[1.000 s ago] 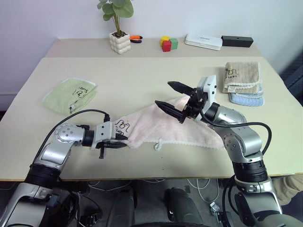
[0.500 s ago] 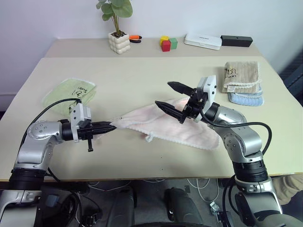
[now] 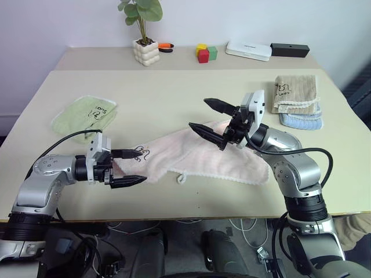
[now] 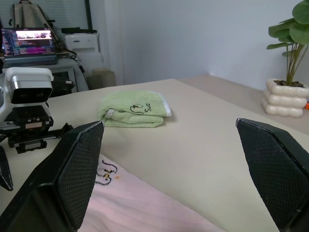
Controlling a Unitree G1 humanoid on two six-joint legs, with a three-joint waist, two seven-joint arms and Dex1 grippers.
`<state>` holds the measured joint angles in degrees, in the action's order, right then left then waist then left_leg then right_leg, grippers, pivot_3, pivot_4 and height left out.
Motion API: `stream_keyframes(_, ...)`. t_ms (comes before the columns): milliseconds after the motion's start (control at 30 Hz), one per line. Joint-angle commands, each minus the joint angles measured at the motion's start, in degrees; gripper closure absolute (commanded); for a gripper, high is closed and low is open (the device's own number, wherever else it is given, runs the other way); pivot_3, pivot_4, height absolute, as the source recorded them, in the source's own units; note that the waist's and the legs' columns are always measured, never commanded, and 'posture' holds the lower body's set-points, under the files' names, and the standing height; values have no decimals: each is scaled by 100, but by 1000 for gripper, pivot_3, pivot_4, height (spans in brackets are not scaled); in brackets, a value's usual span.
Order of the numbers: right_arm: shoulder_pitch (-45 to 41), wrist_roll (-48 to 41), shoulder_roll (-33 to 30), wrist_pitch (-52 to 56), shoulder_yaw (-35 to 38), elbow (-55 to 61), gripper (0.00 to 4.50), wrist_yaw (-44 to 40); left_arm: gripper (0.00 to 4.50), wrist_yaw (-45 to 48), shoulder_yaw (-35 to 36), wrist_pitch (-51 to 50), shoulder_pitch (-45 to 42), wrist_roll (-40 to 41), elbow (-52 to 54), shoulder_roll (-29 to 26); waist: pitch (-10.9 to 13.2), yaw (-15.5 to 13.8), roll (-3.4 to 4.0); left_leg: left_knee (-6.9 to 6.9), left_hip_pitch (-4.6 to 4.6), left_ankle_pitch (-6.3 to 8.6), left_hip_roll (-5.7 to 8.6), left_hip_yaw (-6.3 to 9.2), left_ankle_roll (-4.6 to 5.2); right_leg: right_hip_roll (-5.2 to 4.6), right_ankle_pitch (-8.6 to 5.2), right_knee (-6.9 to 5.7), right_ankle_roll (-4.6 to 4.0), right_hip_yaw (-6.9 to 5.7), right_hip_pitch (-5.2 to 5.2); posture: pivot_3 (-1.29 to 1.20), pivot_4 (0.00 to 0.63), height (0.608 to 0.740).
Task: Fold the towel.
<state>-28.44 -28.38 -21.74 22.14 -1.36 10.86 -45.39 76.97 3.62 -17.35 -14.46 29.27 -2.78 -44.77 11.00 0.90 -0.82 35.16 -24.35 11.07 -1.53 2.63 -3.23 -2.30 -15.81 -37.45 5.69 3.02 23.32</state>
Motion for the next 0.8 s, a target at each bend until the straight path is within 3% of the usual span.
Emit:
stream_keyframes(33,-87,-83,15,-53,106,119,0,23,185,-61,-19,564,-103,-329,-139,48,0,1,0,0,0,0,0,0,0,0,0,0,0,0,0,0,150,740)
stream_keyframes(500,-37,-81,19,-62,108,155,0,79,185,49,-651,1751,62,-1125,29,147,0,-3,0,-1,0,0,0,-1,0,0,-1,0,-2,0,1,0,150,740)
stream_keyframes(633,-45,-82,10,-57,119,151,0,85,1444,43,-768,1889,92,-1247,10,163,0,3,0,-1,0,0,0,-1,0,0,0,0,0,0,1,0,150,740)
stream_keyframes(800,-84,-76,22,-68,112,110,0,96,3921,-15,-756,1791,114,-1236,16,194,0,3,0,-1,0,0,0,-1,0,0,0,0,0,0,1,0,150,740)
